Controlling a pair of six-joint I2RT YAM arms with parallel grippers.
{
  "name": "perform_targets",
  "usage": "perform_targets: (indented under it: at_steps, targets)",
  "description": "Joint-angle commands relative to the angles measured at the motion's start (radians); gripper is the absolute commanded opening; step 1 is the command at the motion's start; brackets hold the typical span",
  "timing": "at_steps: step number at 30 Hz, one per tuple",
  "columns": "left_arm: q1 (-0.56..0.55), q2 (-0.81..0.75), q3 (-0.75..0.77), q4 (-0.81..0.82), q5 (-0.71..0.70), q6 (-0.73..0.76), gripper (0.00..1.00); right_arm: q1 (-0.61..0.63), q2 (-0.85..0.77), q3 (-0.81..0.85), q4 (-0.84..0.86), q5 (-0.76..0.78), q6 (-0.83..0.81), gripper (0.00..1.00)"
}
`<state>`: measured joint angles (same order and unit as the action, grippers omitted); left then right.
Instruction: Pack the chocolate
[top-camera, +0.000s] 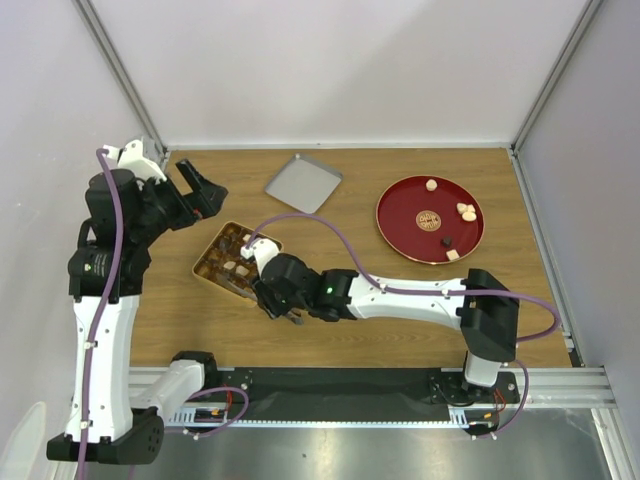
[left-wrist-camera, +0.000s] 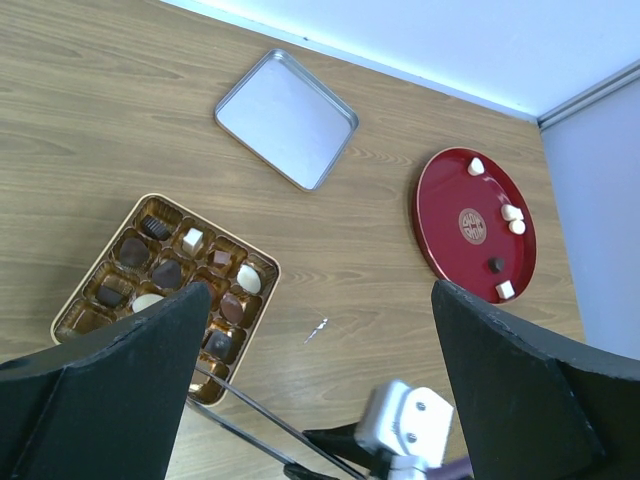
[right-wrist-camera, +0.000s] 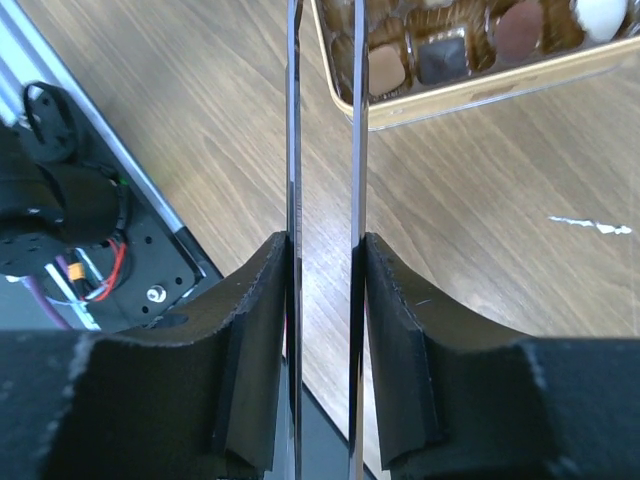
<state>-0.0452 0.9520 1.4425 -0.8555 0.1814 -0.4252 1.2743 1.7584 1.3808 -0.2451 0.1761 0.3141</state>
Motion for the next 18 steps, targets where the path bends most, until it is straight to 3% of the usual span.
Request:
perform_targets:
  at_steps: [1,18]
  targets:
    - [0.01,-0.018,0.015,0.015,0.0,0.014,1.0,0.003,0.026,0.046,0.043,0.022,0.01,0.38]
    - [0.01,-0.024,-0.014,0.033,0.009,0.008,1.0,0.007,0.007,0.027,0.029,0.042,0.0,0.44]
